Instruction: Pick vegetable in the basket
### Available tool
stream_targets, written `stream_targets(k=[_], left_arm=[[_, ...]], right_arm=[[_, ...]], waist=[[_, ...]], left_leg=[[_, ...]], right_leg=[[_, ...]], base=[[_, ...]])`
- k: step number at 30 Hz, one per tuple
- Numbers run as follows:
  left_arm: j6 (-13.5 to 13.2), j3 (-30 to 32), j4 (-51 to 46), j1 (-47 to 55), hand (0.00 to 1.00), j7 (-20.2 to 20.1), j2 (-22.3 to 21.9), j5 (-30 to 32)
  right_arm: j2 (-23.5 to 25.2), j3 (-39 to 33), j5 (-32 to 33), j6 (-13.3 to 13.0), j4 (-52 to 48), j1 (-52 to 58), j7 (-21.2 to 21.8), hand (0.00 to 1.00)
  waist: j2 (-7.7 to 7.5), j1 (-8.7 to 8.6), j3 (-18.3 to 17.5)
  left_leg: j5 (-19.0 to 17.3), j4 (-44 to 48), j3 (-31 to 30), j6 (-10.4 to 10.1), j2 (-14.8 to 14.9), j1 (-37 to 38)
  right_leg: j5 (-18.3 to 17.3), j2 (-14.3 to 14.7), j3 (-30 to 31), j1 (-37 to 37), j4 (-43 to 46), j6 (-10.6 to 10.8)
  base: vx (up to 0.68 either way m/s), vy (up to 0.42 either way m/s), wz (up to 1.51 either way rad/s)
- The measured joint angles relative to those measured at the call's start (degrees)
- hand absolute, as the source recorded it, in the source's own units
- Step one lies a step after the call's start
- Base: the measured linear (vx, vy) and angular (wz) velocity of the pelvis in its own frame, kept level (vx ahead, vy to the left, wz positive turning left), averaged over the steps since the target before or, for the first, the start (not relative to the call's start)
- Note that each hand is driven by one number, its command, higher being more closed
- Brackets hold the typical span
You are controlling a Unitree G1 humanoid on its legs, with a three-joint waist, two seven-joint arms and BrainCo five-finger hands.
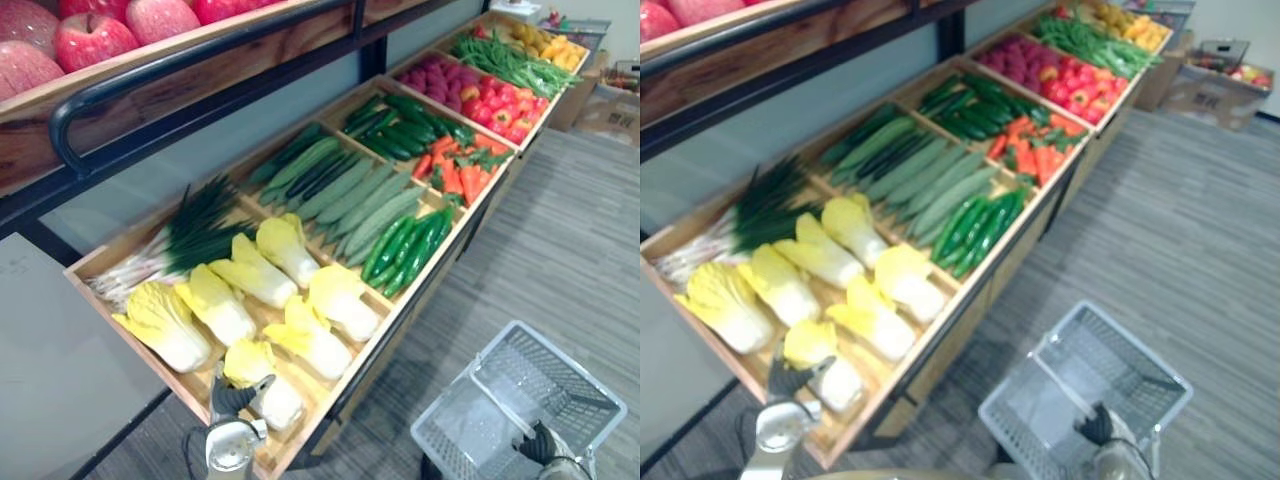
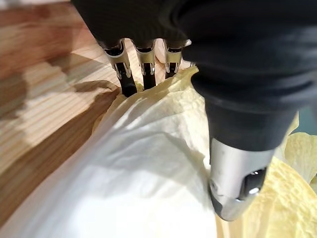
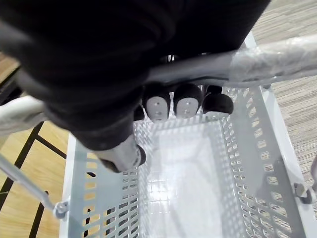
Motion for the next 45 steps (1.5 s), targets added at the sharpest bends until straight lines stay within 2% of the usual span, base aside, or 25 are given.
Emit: stream_targets(k=[5, 6, 10, 13, 17, 22, 34, 39, 45], left_arm=[[0.12, -0.66, 2.8, -1.73, 0.0, 0.07, 1.55, 7.47], [0.18, -0.66, 3.6, -2.06, 1.0, 0.1, 1.88, 10.17], [0.91, -0.7, 6.74, -4.12, 1.0, 1.51, 2.38, 14.79], [2.14, -0.69, 9.32, -6.2, 1.0, 2.5, 3.13, 15.69], [2.19, -0.69, 10.87, -7.29, 1.0, 2.71, 3.41, 15.31], [2.03, -0.85, 12.15, -8.49, 1.0, 3.9, 3.4, 10.69], [1.77, -2.41, 12.02, -8.22, 1.0, 4.05, 3.52, 5.66], [1.89, -2.64, 8.75, -6.3, 1.0, 4.02, 3.51, 2.0], [2.13, -2.64, 5.43, -4.47, 1.0, 2.85, 3.33, -1.72]], right_arm=[[-0.33, 0.07, 0.04, -0.28, 0.0, -0.47, 0.0, 1.0], [-0.56, 0.12, 0.04, -0.35, 0.0, -0.61, -0.01, 1.0], [-1.14, 0.03, 0.05, -0.48, 0.01, -0.6, -0.09, 1.0], [-1.13, 0.05, 0.04, -0.83, 0.01, -0.63, -0.09, 1.0], [-1.13, 0.05, 0.04, -0.92, 0.06, -0.62, -0.12, 1.0], [-1.14, 0.15, 0.05, -0.9, 2.09, -0.95, -0.12, 1.0], [-1.13, 0.69, 0.09, -0.65, 3.98, -0.84, -0.27, 1.0], [-0.88, 1.2, 0.1, -0.26, 4.47, -0.43, -0.27, 1.0], [-0.87, 1.14, 0.09, 0.02, 4.47, -0.24, -0.3, 1.0]], waist=[[-0.05, -0.84, -0.04], [-0.05, -1.09, -0.04], [-0.13, -1.35, -0.09], [-0.18, -1.45, -0.12], [-0.25, -1.52, -0.17], [-0.37, -1.54, -0.3], [-0.83, -1.54, -1.64], [-2.11, -1.66, -3.14], [-2.46, -2.0, -3.87]], left_leg=[[0.41, -0.3, -0.9, 0.26, -0.61, -0.66], [0.6, -0.46, -0.89, 0.31, -0.66, -0.64], [0.82, -0.47, -0.9, 0.16, -0.65, -0.56], [1.01, -0.61, -0.92, -0.05, -0.65, -0.49], [1.26, -0.71, -0.94, -0.05, -0.65, -0.44], [1.46, -0.81, -1.0, -0.01, -0.68, -0.39], [2.1, -1.57, -1.21, 0.73, -1.46, -0.15], [2.32, -2.43, -1.16, 0.93, -2.0, 0.19], [2.42, -2.77, -1.28, 1.02, -2.43, 0.4]], right_leg=[[0.43, -0.48, 0.06, -0.78, -0.01, 0.2], [0.54, -0.53, 0.09, -0.87, -0.01, 0.2], [0.8, -0.48, 0.18, -0.84, -0.02, 0.22], [0.92, -0.48, 0.25, -0.86, -0.09, 0.33], [0.87, -0.48, 0.3, -0.86, -0.13, 0.49], [0.97, -0.47, 0.32, -0.8, -0.13, 0.58], [1.16, -1.05, 0.24, -0.72, -0.11, 0.87], [1.21, -1.45, 0.24, -0.79, -0.13, 0.92], [1.42, -1.83, 0.05, -0.72, -0.11, 0.66]], base=[[-0.02, -0.006, 0.02], [-0.03, -0.015, 0.01], [-0.02, -0.014, -0.01], [-0.04, -0.033, -0.01], [-0.02, -0.025, 0.0], [0.0, 0.0, 0.0], [0.0, 0.0, 0.0], [0.0, 0.0, 0.0], [0.0, 0.0, 0.01]])
